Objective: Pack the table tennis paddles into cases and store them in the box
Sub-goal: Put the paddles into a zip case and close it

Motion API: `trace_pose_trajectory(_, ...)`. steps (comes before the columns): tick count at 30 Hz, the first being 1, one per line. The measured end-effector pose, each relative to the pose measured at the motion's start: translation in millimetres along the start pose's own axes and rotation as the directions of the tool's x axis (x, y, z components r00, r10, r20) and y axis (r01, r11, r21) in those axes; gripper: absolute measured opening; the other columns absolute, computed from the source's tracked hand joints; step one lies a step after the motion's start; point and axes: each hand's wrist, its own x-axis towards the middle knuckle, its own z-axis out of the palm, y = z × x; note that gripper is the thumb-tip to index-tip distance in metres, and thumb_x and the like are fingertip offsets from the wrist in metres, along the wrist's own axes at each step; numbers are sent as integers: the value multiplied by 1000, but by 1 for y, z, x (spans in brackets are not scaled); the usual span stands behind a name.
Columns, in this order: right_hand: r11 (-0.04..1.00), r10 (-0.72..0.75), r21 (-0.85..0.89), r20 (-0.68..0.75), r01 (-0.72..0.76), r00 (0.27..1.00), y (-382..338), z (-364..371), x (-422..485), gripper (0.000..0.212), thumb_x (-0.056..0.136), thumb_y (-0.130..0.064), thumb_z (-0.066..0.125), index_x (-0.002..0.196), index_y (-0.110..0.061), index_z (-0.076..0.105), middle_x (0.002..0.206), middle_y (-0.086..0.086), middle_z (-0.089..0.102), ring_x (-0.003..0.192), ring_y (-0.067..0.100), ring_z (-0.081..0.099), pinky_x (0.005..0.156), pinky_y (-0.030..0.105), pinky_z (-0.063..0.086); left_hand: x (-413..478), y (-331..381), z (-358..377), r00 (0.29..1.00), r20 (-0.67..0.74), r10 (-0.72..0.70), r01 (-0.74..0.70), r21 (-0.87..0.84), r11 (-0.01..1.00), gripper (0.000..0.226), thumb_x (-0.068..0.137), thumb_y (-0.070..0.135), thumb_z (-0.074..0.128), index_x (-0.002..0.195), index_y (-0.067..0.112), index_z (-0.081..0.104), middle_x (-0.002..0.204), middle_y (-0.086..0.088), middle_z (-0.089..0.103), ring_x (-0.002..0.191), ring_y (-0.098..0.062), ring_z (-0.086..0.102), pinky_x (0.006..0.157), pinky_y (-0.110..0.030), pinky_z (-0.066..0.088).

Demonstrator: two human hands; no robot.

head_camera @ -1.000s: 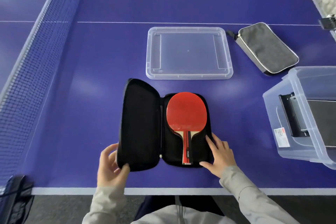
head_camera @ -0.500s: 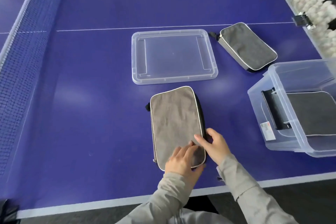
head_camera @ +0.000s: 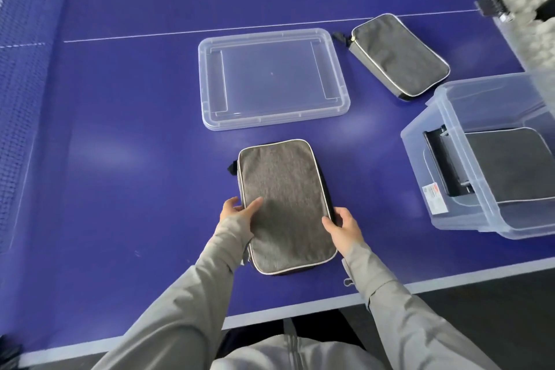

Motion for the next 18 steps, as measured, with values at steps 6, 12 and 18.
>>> trace_pose_trajectory(6, 999, 25, 20, -9, -25, 1000, 4, -4, 9, 37, 93, -13, 54, 130, -10, 49, 125, 8, 58, 110, 21, 53, 95, 29, 39, 3, 7, 7, 996, 47, -80, 82, -25, 996, 58, 72, 37, 78, 117, 9, 55, 92, -5, 63, 69, -25, 59, 61, -33, 50)
trace_pose_trajectory(12, 997, 50, 62, 1, -49, 999, 11, -12, 15, 38, 92, -10, 55, 130, -9, 52, 125, 10, 60, 114, 24, 55, 98, 31, 42, 5, 2, 15, 996, 43, -80, 82, -35, 996, 66, 66, 38, 82, 116, 11, 50, 102, -6, 60, 76, -20, 56, 66, -34, 46)
trace_pose_trajectory(18, 995, 51, 87, 6, -52, 999, 13, -16, 18, 34, 94, -11, 52, 129, -11, 54, 119, 6, 61, 103, 19, 56, 90, 28, 43, 6, -2, 20, 988, 131, -77, 87, -76, 993, 56, 67, 36, 82, 109, 16, 49, 103, -7, 62, 85, -24, 60, 71, -35, 48)
